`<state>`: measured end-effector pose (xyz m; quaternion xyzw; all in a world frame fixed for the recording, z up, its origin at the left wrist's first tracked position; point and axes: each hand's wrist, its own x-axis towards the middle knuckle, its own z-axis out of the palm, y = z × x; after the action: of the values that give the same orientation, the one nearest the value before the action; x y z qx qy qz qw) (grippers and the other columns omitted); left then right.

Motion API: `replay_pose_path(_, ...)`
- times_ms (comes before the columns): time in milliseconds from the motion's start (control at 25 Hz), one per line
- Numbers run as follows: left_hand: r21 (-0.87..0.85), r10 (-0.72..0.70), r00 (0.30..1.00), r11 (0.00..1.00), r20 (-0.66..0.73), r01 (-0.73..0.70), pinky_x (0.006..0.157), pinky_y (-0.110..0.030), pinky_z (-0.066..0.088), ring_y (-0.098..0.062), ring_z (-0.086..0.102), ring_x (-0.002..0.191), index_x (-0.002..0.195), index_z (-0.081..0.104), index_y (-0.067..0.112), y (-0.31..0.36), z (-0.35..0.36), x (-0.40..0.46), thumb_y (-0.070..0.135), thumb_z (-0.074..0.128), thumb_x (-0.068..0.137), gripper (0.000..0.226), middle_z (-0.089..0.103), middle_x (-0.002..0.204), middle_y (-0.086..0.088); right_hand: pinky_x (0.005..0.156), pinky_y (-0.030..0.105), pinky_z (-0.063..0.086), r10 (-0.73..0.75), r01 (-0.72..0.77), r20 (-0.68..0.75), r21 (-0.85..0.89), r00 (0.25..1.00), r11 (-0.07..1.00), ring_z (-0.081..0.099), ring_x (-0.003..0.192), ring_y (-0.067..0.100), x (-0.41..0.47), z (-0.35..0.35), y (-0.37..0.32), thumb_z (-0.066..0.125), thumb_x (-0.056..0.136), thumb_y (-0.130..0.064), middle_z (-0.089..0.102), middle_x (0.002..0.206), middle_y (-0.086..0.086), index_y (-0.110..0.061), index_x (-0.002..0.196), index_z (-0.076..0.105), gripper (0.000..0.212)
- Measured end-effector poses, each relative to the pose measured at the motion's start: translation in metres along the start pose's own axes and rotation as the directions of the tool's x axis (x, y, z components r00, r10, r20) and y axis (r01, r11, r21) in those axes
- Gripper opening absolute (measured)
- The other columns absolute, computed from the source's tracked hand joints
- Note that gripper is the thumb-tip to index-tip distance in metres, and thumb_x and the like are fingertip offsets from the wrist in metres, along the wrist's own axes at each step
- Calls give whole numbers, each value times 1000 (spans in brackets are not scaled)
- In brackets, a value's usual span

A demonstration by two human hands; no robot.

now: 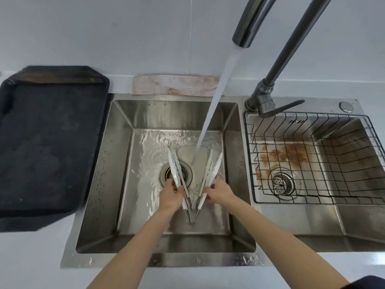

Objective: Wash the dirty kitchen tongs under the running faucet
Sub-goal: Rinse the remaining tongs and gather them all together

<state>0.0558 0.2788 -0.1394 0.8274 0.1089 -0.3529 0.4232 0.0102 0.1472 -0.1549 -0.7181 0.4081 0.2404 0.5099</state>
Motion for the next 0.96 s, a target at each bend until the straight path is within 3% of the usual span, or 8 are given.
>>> replay_pose_path(120, 97, -29, 1000, 995, 0, 29, 93, -36, 44, -32, 59, 109, 127, 45, 6, -6, 7, 1, 11, 41, 95, 33, 61, 120, -17, 86, 39, 56, 10, -10, 1, -104, 1000, 995, 65, 103, 30, 4, 6, 11, 54, 90, -19, 63, 116, 16, -6, 131, 37, 46)
replay_pose_path(240, 124, -87, 996, 988, -14, 88, 97, -37, 42, -34, 55, 116, 128, 44, 6, -14, 14, 4, 13, 41, 95, 34, 58, 125, -17, 88, 39, 54, 37, -35, 5, -179, 999, 983, 63, 105, 31, 8, 10, 18, 52, 92, -21, 61, 119, 17, -4, 136, 31, 51)
replay_pose_path(480, 161, -180, 984, 971, -9, 179, 101, -37, 40, -34, 51, 120, 128, 44, 6, -29, 21, 16, 13, 43, 95, 34, 57, 129, -16, 91, 40, 54, 125, -117, 34, -168, 992, 979, 61, 108, 32, 21, 24, 32, 52, 90, -23, 57, 125, 17, -8, 142, 25, 60)
replay_pose_path(680, 212, -229, 973, 952, 9, 222, 98, -34, 40, -32, 52, 120, 127, 46, 6, -35, 28, 23, 15, 45, 95, 34, 57, 130, -14, 101, 40, 46, 166, -159, 18, -200, 986, 967, 53, 121, 34, 26, 28, 37, 50, 93, -20, 53, 133, 18, -5, 142, 26, 57)
replay_pose_path(800, 233, -260, 965, 941, 30, 246, 97, -32, 42, -32, 55, 117, 125, 50, 6, -38, 26, 34, 19, 47, 94, 34, 59, 128, -14, 99, 36, 47, 109, -109, -11, -168, 994, 980, 58, 113, 28, 30, 30, 39, 57, 89, -17, 60, 115, 11, -4, 135, 38, 51)
replay_pose_path(880, 209, -271, 961, 944, 45, 256, 97, -34, 47, -32, 58, 113, 122, 52, 5, -40, 24, 41, 21, 50, 92, 33, 61, 125, -14, 92, 32, 45, 99, -104, -41, -151, 994, 983, 59, 108, 28, 31, 26, 39, 57, 90, -16, 54, 99, 5, -5, 137, 39, 51)
replay_pose_path(960, 230, -239, 970, 947, 44, 223, 91, -27, 45, -30, 58, 111, 122, 52, 4, -38, 19, 45, 23, 53, 91, 36, 61, 122, -12, 93, 32, 44, 108, -117, -86, -113, 990, 987, 58, 111, 28, 32, 19, 38, 55, 92, -19, 58, 100, 8, -4, 138, 39, 51)
